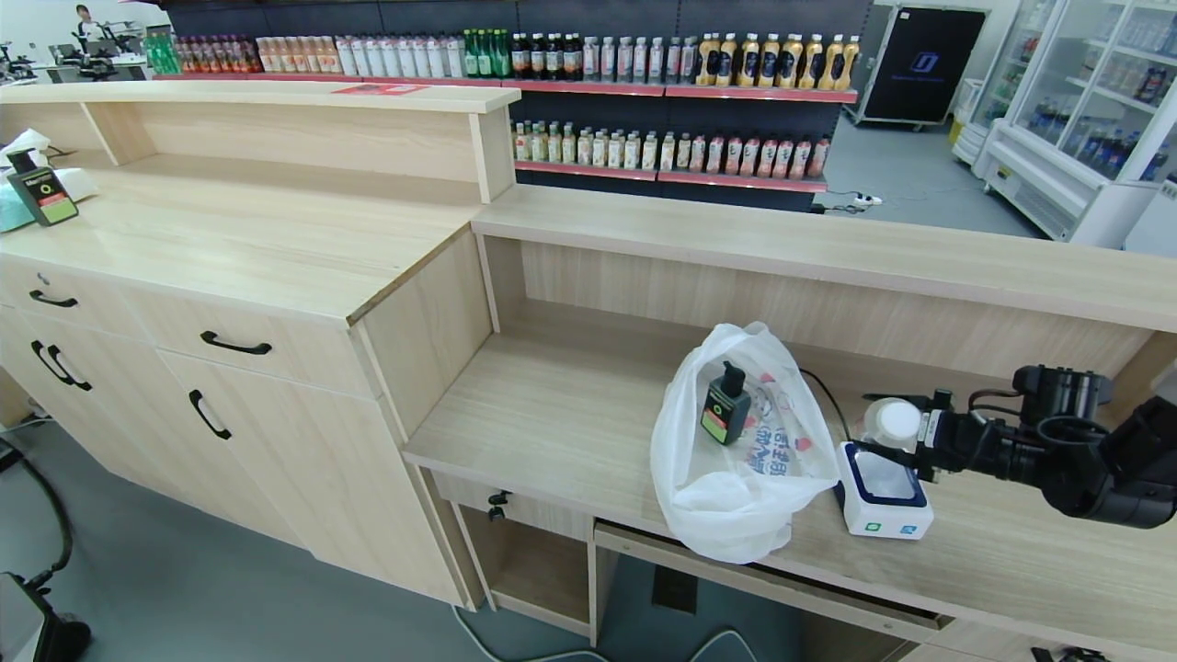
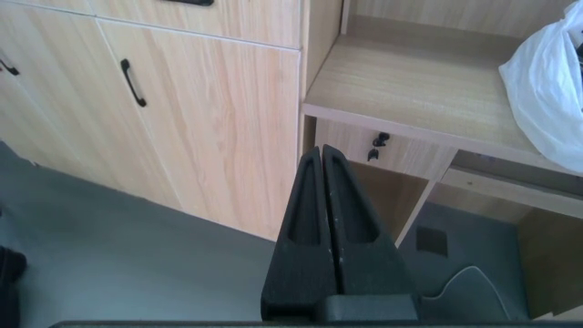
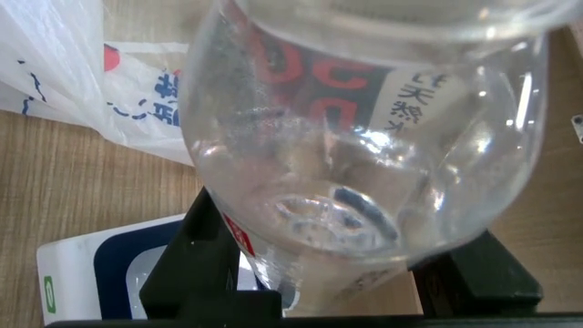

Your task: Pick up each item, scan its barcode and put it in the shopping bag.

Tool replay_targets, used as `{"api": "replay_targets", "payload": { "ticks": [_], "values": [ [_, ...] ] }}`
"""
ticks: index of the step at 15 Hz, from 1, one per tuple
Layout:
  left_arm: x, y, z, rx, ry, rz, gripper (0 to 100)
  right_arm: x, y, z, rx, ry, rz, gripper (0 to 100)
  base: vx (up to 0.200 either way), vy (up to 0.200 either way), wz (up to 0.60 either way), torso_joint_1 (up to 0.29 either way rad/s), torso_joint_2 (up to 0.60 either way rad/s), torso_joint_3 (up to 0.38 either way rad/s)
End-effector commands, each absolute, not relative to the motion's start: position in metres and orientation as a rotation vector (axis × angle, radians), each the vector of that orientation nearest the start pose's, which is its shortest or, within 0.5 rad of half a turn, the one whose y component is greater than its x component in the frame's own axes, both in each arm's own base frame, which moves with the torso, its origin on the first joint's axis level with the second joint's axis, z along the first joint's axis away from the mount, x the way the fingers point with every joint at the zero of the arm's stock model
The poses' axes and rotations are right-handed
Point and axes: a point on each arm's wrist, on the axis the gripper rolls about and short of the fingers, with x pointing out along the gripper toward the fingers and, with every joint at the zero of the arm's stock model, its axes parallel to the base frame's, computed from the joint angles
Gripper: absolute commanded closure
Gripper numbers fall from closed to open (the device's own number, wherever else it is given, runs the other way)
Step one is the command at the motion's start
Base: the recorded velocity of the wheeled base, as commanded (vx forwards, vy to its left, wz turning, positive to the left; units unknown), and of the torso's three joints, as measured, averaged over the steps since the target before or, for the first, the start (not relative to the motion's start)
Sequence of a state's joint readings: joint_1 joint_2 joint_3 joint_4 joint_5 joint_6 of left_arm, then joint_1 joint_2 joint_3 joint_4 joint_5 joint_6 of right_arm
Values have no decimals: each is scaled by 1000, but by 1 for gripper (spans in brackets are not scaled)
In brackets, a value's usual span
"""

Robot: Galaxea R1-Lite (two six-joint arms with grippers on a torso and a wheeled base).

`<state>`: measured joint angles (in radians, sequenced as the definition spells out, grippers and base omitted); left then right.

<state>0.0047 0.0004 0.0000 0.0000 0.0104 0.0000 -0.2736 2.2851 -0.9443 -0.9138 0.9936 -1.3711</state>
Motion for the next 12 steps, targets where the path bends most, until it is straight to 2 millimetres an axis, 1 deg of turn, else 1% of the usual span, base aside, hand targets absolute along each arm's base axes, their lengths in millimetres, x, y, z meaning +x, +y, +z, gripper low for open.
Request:
{"api": "replay_targets", "payload": {
  "ticks": [1,4,5,6,7,8,9,10,11,12],
  "values": [
    [-23,0,75,0,0,15,100,385,-88,35,-1038,-186,810,100,0,0,0,0,0,0],
    [-23,0,75,0,0,15,100,385,-88,38,-1033,-186,805,100,0,0,0,0,0,0],
    [-23,0,75,0,0,15,100,383,-90,50,-994,-178,788,100,0,0,0,0,0,0],
    [-23,0,75,0,0,15,100,377,-98,67,-915,-148,754,100,0,0,0,0,0,0],
    [-23,0,75,0,0,15,100,368,-100,86,-834,-125,730,100,0,0,0,0,0,0],
    [-23,0,75,0,0,15,100,357,-102,107,-724,-84,707,100,0,0,0,0,0,0],
    [-23,0,75,0,0,15,100,345,-103,134,-586,-43,668,100,0,0,0,0,0,0],
    [-23,0,75,0,0,15,100,336,-104,152,-477,-15,631,100,0,0,0,0,0,0],
    [-23,0,75,0,0,15,100,325,-103,169,-378,20,555,100,0,0,0,0,0,0],
    [-23,0,75,0,0,15,100,320,-102,173,-331,47,502,100,0,0,0,0,0,0]
  ]
}}
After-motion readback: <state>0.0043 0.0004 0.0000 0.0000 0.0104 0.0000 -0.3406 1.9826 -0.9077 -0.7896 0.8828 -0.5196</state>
